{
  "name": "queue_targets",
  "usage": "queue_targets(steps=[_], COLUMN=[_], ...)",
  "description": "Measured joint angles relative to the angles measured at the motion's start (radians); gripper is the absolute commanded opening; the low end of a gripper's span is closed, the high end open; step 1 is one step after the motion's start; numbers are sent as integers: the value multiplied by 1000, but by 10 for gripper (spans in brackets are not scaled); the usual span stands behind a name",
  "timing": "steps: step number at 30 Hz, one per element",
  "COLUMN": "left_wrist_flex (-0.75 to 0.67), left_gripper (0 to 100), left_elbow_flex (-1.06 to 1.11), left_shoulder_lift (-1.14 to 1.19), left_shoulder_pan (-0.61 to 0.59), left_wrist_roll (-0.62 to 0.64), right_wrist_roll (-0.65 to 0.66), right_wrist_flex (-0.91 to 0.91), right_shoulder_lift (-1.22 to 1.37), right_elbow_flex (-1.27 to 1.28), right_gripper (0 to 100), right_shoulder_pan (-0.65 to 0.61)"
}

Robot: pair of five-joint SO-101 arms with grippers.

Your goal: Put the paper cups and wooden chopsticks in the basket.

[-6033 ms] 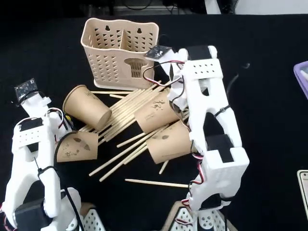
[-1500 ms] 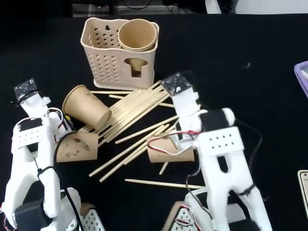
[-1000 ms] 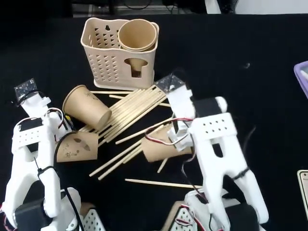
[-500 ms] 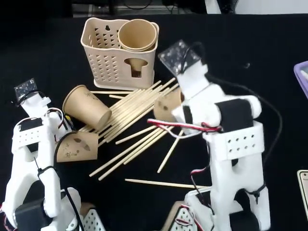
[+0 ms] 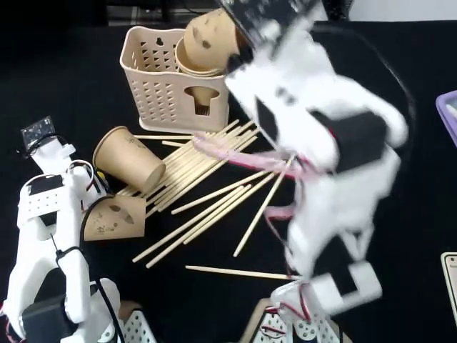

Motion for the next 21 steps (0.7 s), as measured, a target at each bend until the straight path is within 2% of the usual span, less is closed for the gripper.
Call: queue_targets(steps=[6, 14, 19, 21], left_wrist_flex=[0, 0, 0, 0], left_gripper=[209, 209, 209, 209], left_elbow_flex=[0, 0, 0, 0], left_shoulder_lift=[0, 0, 0, 0], left_shoulder_pan=[0, 0, 0, 0], left_wrist_roll=[0, 0, 0, 0], right_wrist_roll=[153, 295, 308, 288], right_wrist_flex=[-3, -3, 20, 20], right_shoulder_lift=[288, 413, 413, 413], right_elbow_flex=[-222, -367, -367, -373], right_gripper=[11, 19, 214, 237], right_shoulder_pan=[-2, -5, -5, -5])
